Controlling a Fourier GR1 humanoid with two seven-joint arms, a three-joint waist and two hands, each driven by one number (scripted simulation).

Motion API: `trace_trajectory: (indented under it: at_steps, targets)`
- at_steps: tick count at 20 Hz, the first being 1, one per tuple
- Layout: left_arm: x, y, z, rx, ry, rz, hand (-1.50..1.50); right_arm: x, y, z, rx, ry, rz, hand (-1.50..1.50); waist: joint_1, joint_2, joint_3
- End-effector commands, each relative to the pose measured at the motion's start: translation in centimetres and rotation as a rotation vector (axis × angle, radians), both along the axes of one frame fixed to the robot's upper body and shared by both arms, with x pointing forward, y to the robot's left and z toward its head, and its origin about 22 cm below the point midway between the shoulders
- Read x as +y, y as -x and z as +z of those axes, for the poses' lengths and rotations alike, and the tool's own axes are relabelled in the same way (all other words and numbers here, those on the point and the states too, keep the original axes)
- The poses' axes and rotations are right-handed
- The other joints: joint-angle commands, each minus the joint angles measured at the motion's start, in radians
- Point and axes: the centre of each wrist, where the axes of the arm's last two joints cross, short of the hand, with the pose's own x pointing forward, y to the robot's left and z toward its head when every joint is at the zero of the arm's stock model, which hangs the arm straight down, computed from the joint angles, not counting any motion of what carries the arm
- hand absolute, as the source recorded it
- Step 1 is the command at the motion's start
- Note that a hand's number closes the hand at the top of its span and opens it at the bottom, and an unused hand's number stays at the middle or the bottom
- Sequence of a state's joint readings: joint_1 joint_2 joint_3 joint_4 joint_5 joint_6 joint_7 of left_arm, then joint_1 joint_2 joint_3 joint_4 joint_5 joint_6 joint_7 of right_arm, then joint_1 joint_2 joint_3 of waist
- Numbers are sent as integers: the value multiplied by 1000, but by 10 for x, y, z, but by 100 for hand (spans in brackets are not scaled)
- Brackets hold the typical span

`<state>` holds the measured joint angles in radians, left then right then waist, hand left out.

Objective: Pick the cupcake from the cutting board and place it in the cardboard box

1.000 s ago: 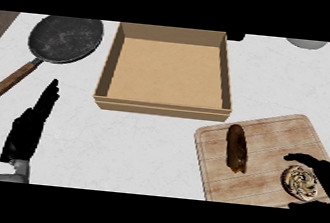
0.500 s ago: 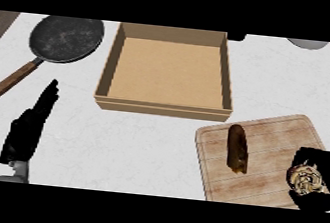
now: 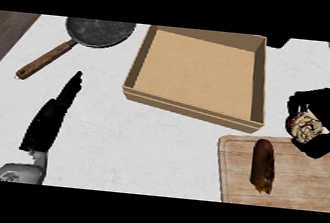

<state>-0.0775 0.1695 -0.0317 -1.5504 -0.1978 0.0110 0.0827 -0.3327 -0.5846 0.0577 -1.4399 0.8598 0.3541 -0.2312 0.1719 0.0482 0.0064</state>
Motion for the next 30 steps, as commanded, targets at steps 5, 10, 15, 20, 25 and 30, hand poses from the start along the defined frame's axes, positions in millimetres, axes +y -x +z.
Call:
trace_trajectory:
  at_steps: [5,10,15,20,25,30]
  targets:
    - [-8,-6,-1,2,-3,-14,0,-29,-60,65,-154,-52,171,150,2,4,-1]
    - [-12,-9,4,-10,-1,-2,0,-19,-86,65,-154,-388,377,150,-26,-5,0]
    - [0,-5,-4,24,-6,29,0,-5,-112,99,-99,-584,556,150,-45,-17,-4]
    - [2,-13,3,2,-9,65,0,13,-130,111,-59,-662,645,150,-70,-16,-5]
    - [17,-5,-3,38,-14,74,0,81,-151,137,-21,-650,678,150,-89,-27,-6]
    - [23,2,-6,0,-14,89,0,133,-160,126,6,-610,684,150,-102,-28,-7]
